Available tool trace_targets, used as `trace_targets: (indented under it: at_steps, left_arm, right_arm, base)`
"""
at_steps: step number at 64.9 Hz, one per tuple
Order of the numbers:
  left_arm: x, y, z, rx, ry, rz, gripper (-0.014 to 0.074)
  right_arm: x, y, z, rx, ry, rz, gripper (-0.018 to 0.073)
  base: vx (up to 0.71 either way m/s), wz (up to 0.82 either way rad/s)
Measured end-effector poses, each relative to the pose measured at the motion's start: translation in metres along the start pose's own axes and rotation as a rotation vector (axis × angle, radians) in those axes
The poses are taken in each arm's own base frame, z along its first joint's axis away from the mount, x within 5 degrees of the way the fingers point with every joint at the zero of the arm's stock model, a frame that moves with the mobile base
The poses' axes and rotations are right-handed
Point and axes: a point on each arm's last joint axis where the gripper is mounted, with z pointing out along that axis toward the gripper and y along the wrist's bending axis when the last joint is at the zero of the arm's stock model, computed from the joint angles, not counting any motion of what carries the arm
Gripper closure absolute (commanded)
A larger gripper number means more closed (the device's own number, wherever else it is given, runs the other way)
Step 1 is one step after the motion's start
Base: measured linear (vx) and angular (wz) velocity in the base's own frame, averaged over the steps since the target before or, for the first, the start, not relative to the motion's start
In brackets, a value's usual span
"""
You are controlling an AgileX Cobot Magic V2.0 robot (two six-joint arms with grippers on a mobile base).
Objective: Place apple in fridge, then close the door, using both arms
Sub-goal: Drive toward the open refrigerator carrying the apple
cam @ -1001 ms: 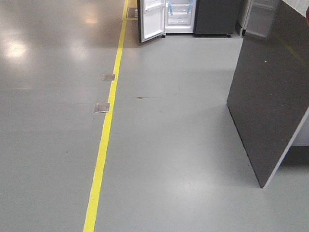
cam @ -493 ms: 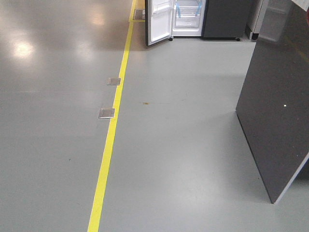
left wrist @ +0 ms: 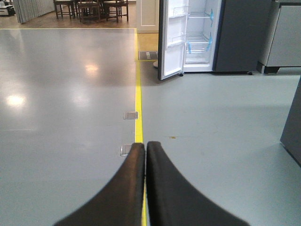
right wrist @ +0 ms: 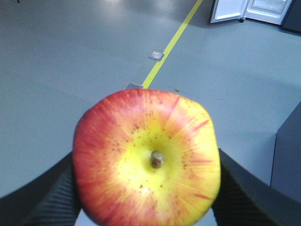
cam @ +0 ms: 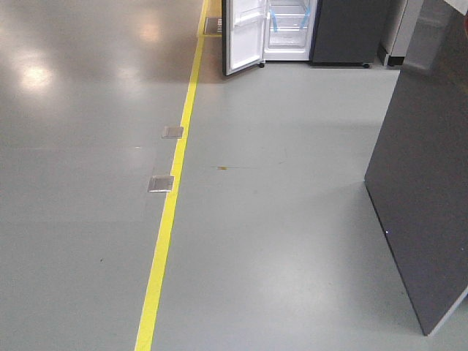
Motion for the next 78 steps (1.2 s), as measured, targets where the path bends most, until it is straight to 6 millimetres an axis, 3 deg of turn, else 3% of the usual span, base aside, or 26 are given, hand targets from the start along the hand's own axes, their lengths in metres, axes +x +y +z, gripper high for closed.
trace_targets:
  at_steps: [78]
  left_arm:
    - [0.0000,0.0000,0.0000,0.000,0.000,0.000,0.0603]
  right_arm:
    - [0.0000,0.0000,0.0000,0.000,0.000,0.000,0.0568]
  base:
    - [0.23,0.00]
